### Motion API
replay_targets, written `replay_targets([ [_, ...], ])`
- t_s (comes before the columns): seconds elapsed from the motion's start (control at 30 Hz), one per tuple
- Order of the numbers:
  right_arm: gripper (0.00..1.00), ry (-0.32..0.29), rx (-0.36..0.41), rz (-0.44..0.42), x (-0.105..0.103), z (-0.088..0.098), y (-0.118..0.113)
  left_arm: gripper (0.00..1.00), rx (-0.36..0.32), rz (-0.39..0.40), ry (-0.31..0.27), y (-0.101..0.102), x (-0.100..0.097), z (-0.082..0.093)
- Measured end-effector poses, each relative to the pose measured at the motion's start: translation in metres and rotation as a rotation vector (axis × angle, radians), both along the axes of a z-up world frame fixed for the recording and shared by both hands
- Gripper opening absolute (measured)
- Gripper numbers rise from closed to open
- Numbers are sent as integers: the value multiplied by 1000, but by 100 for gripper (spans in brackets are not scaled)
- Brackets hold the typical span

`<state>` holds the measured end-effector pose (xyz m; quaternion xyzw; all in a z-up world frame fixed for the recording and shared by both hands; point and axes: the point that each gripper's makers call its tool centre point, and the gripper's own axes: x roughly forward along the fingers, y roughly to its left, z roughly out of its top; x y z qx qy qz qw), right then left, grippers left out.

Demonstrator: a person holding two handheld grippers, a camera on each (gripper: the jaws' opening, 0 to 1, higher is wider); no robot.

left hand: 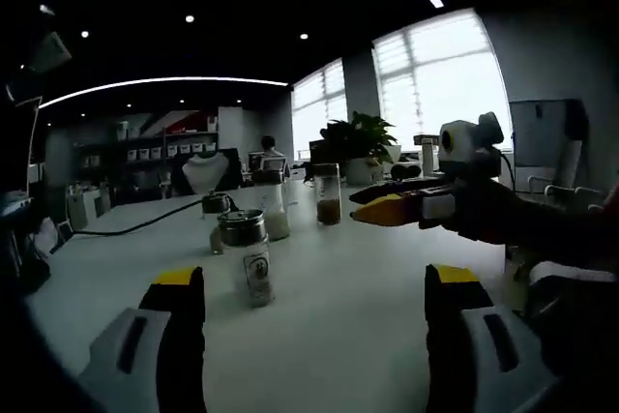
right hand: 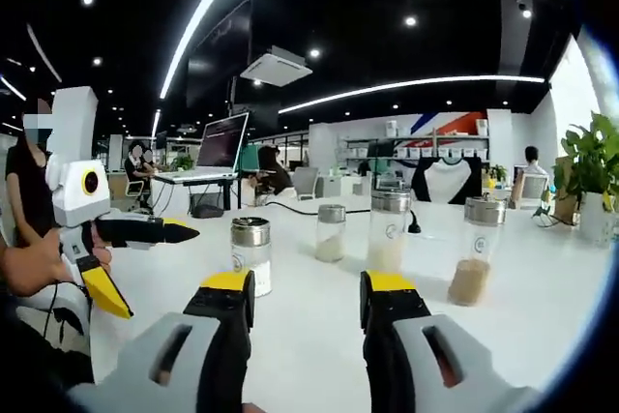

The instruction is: Rotate the seasoning bottle until the label or dispensing opening points toward the visible target arrow and the bottle remains upright within the marked orientation range

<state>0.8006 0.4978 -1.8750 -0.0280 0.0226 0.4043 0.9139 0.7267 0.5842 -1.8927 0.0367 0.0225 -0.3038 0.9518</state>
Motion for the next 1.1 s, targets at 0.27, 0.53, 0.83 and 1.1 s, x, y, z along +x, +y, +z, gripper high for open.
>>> replay_targets([
  [0.27,34,29,14,4,28,-4,24,100,-28,1,25,3,-7,0],
  [0.53,37,-14,-9,10,57,-2,50,100,-65,21,14,9,-5,4],
  [0.83,31,-49,1,-41,95,-2,75,100,-60,14,27,9,-5,-1],
  [1.1,30,-122,-32,-55,120,2,92,100,-94,13,17,7,-5,7],
])
